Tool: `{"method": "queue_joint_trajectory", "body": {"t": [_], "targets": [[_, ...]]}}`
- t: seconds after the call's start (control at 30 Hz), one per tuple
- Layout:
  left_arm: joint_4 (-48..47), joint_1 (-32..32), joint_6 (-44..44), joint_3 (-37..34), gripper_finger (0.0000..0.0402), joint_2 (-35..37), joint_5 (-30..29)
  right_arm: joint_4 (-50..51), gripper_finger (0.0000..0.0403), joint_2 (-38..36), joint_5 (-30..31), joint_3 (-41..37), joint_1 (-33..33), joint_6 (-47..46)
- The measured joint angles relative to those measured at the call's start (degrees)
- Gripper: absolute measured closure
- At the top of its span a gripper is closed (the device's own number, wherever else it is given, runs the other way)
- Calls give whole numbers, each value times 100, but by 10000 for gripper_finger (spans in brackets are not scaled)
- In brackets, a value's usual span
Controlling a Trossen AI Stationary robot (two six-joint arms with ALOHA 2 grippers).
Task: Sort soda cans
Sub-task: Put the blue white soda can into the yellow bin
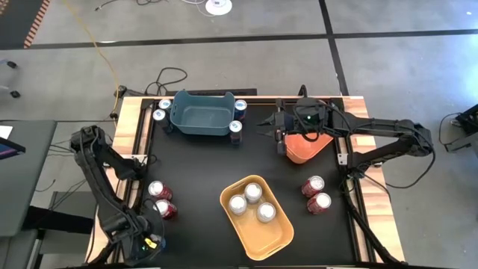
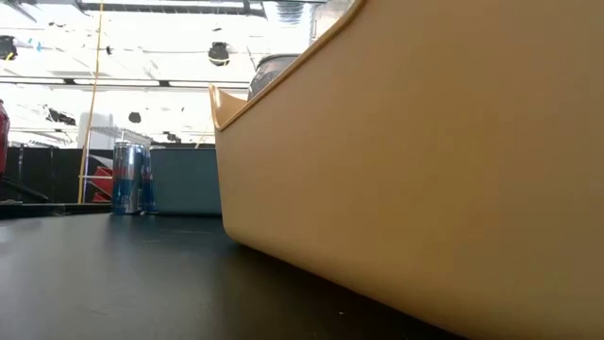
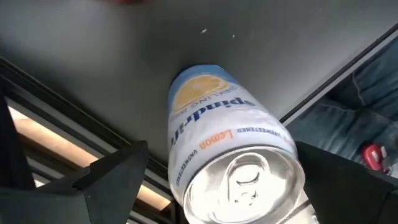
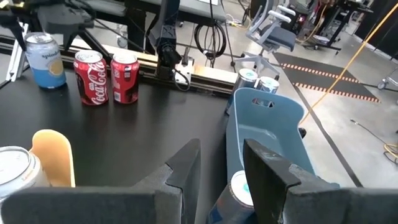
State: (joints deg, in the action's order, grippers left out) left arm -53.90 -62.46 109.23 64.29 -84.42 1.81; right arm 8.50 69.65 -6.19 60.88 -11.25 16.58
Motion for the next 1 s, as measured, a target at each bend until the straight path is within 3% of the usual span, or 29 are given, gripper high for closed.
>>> {"method": "queue_joint_trajectory", "body": {"t": [0.2,0.47,0.77,1.0], "targets": [[-174,0,-139,-72,24,0,77,-43,271,0,0,0,2,-66],[-181,6,-256,-72,118,0,240,-41,299,0,1,0,2,-90],[-563,530,-1451,69,118,-9,75,-309,326,0,2,0,98,-100],[-1242,968,-2335,1317,118,15,-338,-192,333,-2,2,0,242,99]]}}
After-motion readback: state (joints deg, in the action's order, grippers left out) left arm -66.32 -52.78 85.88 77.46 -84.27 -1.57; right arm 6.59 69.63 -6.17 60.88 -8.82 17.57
